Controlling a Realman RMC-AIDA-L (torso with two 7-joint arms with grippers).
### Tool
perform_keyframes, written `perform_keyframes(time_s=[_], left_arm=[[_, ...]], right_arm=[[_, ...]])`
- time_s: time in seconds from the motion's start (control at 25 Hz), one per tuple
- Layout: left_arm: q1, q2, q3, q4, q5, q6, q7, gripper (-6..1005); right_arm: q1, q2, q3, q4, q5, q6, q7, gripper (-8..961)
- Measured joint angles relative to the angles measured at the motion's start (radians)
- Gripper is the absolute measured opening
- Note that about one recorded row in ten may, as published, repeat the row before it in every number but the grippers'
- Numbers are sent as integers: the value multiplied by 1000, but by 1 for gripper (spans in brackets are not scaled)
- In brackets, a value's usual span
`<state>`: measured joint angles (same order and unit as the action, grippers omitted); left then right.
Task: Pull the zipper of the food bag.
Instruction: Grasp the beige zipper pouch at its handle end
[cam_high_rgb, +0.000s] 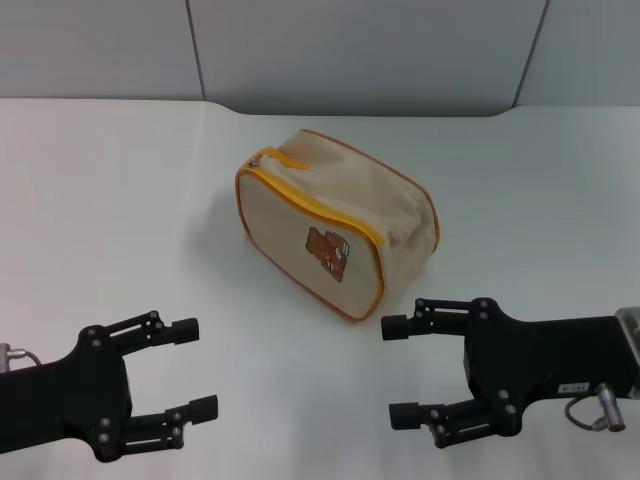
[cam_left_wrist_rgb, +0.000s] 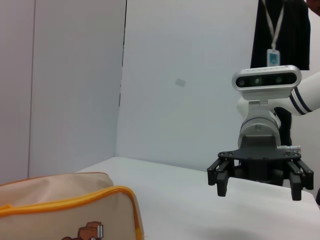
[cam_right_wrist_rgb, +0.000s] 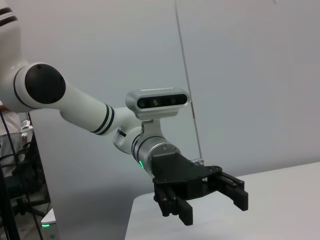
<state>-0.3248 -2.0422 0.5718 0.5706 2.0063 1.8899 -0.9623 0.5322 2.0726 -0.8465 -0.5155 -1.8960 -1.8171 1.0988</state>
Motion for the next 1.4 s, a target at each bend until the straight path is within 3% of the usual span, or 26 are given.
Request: perform_keyframes(time_s=[0.32, 0.56, 0.6, 0.68, 0.76, 0.8, 0.92, 1.0, 1.04, 1.2, 1.4], left_arm=[[2, -16, -16, -2, -7, -50, 1, 808], [-9, -29, -149, -59, -16, -173, 131, 809], [-34, -29, -193, -92, -31, -252, 178, 809], [-47, -29, -201, -103, -37, -285, 191, 809], [-85, -29, -208, -125, -50, -363, 215, 809], [-141, -30, -206, -136, -52, -460, 231, 809], [-187, -31, -205, -150, -49, -547, 251, 809], [-248, -31, -191, -181, -46, -666, 285, 809], [-248, -31, -191, -181, -46, -666, 285, 808], [-356, -32, -44, -219, -44, -879, 304, 808], [-413, -36, 26, -231, -49, -922, 316, 803]], right_arm=[[-5, -1, 37, -26, -1, 1, -14, 842], [-5, -6, 42, -26, -7, 1, -16, 842], [-5, -8, 41, -26, -8, 1, -16, 842], [-5, -8, 41, -26, -9, 1, -14, 842], [-9, -9, 41, -26, -10, 0, -13, 843], [-14, -7, 37, -25, -10, -3, -11, 843], [-15, -7, 33, -21, -11, -7, -8, 843], [-25, -4, 31, -16, -11, -9, -6, 843], [-25, -4, 31, -16, -11, -9, -6, 843], [-39, 0, 30, -15, -11, -11, -3, 842], [-42, 1, 29, -13, -11, -13, -1, 843]])
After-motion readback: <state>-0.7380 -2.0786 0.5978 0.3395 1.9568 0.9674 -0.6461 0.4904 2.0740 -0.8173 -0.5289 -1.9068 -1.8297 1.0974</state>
